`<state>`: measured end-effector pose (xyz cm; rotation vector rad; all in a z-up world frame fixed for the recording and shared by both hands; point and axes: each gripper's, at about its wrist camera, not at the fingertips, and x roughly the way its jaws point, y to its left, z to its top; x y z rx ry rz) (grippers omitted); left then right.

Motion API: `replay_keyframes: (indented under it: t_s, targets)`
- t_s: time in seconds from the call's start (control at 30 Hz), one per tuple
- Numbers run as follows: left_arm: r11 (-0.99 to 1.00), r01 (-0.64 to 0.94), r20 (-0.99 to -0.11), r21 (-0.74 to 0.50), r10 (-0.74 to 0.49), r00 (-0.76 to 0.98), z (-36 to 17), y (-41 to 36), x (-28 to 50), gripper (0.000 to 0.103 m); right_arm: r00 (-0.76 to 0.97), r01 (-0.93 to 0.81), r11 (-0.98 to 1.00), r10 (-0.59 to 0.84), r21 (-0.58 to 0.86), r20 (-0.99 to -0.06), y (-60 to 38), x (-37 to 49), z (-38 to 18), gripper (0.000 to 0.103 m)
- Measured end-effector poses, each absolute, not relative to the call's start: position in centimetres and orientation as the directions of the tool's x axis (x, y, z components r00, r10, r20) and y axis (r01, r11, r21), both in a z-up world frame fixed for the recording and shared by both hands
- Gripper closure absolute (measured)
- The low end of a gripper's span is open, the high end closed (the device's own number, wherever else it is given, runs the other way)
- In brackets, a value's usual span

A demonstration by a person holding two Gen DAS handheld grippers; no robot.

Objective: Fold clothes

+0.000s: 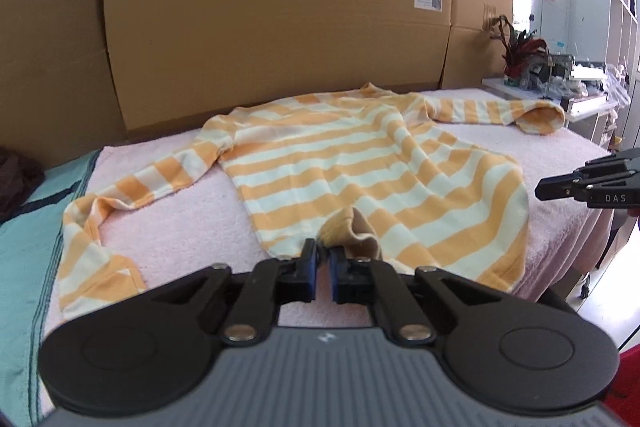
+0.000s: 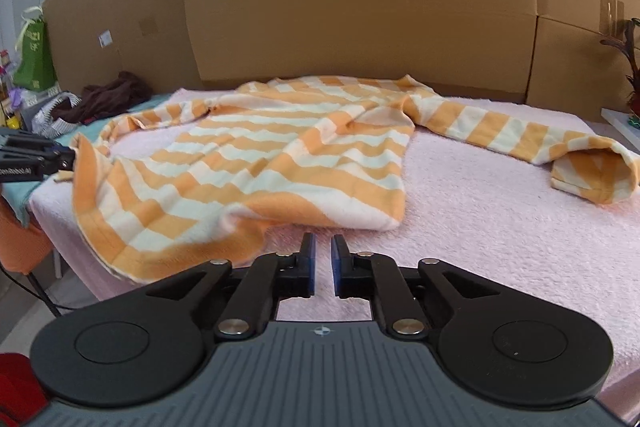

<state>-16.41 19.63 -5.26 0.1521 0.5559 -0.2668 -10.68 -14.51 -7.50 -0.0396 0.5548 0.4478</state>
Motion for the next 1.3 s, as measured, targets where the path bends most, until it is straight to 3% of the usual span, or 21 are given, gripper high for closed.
replay_keyframes:
  t_s: [0.07,0.1,0.13,0.2,0.23,0.3,0.33,0.4,0.43,0.5,0.53,0.57,0.7,0.77,0.83,0.9,1.03,1.13,1.27,1.3]
  targets:
    - [0.953,0.293,-0.558,0.078,-0.202,0.805,-6.0,19.6,-16.4,0.086,0.762,-0.400,0.915,0.364,0.053,-0.536,-14.4,-10.2,-8.1,0.071]
    - [0.951,0.301,-0.566,0.067,-0.213,0.797,-6.2,19.7,-16.4,0.073,0.775,-0.389,0.920,0.355,0.048,-0.523,-14.4,-10.1,-8.2,0.061]
    - [0.951,0.305,-0.568,0.055,-0.222,0.793,-6.3,19.7,-16.4,0.056,0.784,-0.380,0.924,0.349,0.047,-0.514,-14.4,-9.7,-8.2,0.058]
    - [0.951,0.304,-0.555,0.060,-0.222,0.802,-6.5,19.7,-16.6,0.037,0.781,-0.388,0.919,0.367,0.068,-0.506,-14.4,-8.7,-8.5,0.055]
    - [0.952,0.302,-0.556,0.054,-0.222,0.801,-6.6,19.7,-16.5,0.035,0.780,-0.389,0.919,0.369,0.071,-0.505,-14.3,-8.1,-8.8,0.052]
    - [0.954,0.297,-0.562,0.037,-0.226,0.796,-6.9,19.8,-16.3,0.035,0.793,-0.401,0.915,0.370,0.043,-0.484,-13.9,-7.2,-9.2,0.030]
    - [0.955,0.294,-0.566,0.028,-0.227,0.792,-7.1,19.7,-16.1,0.035,0.799,-0.404,0.914,0.370,0.033,-0.474,-13.6,-6.8,-9.4,0.028]
    - [0.960,0.279,-0.572,0.038,-0.208,0.794,-7.6,19.2,-15.7,0.040,0.803,-0.413,0.910,0.382,0.036,-0.457,-13.2,-6.1,-9.6,0.029]
    - [0.962,0.273,-0.576,0.029,-0.207,0.791,-7.7,19.2,-15.4,0.053,0.803,-0.414,0.909,0.390,0.049,-0.451,-13.0,-5.8,-9.5,0.034]
    - [0.965,0.261,-0.585,0.003,-0.210,0.783,-7.9,19.1,-14.9,0.074,0.780,-0.434,0.894,0.433,0.109,-0.452,-13.0,-5.4,-9.0,0.092]
    - [0.965,0.261,-0.583,-0.012,-0.219,0.782,-7.7,19.3,-14.9,0.092,0.756,-0.448,0.880,0.467,0.158,-0.460,-13.3,-5.1,-8.6,0.090]
    - [0.964,0.263,-0.579,-0.028,-0.231,0.782,-7.5,19.4,-14.9,0.097,0.742,-0.460,0.867,0.494,0.192,-0.453,-13.7,-5.2,-8.0,0.090]
    - [0.963,0.263,-0.553,-0.055,-0.249,0.796,-6.4,20.3,-15.4,0.102,0.680,-0.512,0.796,0.606,0.323,-0.413,-15.7,-5.8,-5.4,0.090]
    - [0.965,0.258,-0.544,-0.054,-0.245,0.802,-5.9,20.7,-15.7,0.102,0.665,-0.517,0.761,0.645,0.391,-0.377,-17.2,-6.1,-4.0,0.088]
    - [0.967,0.252,-0.542,-0.034,-0.230,0.809,-5.6,20.9,-15.9,0.099,0.692,-0.469,0.761,0.632,0.449,-0.348,-18.6,-5.8,-3.4,0.077]
    - [0.964,0.265,-0.535,0.008,-0.220,0.816,-5.5,20.5,-16.1,0.096,0.734,-0.409,0.776,0.592,0.480,-0.333,-19.4,-5.4,-3.7,0.051]
    - [0.941,0.319,-0.515,0.112,-0.220,0.828,-5.4,18.9,-16.7,0.048,0.746,-0.338,0.839,0.515,0.426,-0.423,-19.4,-5.2,-5.1,0.050]
    - [0.921,0.353,-0.501,0.166,-0.230,0.834,-5.4,18.2,-16.9,0.028,0.729,-0.345,0.889,0.456,0.301,-0.511,-19.0,-6.6,-6.2,0.050]
    - [0.917,0.363,-0.520,0.162,-0.234,0.822,-6.3,17.6,-15.2,0.033,0.714,-0.404,0.900,0.421,0.163,-0.559,-17.4,-9.1,-7.5,0.050]
    - [0.920,0.363,-0.535,0.148,-0.234,0.811,-6.7,17.5,-14.6,0.047,0.721,-0.414,0.900,0.416,0.137,-0.554,-16.8,-9.3,-7.8,0.050]
